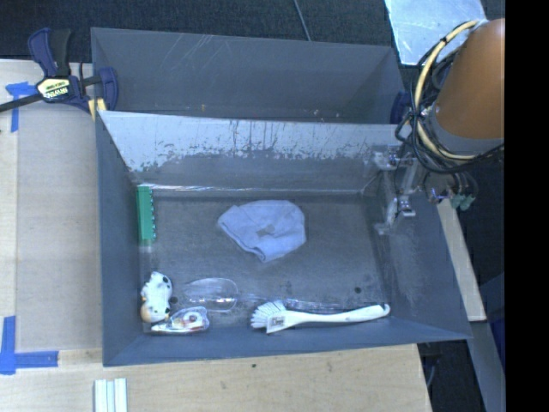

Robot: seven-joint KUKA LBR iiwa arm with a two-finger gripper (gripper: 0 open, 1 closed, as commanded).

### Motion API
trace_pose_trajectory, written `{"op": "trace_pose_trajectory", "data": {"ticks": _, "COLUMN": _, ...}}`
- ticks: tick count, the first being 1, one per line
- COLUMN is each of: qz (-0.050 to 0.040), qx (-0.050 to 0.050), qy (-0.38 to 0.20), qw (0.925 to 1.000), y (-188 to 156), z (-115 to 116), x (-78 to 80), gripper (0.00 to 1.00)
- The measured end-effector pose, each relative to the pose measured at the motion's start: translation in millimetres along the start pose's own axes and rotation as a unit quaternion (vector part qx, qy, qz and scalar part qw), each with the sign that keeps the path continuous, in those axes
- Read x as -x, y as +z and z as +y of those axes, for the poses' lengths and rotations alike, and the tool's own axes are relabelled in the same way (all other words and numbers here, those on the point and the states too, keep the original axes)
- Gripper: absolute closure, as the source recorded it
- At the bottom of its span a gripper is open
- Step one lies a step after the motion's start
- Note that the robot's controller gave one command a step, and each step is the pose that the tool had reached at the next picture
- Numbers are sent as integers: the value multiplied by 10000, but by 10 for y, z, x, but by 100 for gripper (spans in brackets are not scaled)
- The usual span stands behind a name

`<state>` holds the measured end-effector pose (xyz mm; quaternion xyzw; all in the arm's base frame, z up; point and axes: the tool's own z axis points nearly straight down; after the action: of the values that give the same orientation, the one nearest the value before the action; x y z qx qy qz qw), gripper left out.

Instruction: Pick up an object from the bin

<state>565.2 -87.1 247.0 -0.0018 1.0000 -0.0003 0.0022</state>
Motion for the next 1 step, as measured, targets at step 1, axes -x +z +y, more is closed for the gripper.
{"op": "trace_pose_trajectory", "data": {"ticks": 1, "qz": 0, "qx": 0, "qy": 0, "qw": 10000, "y": 0, "z": 0, "x": 0, "gripper": 0}}
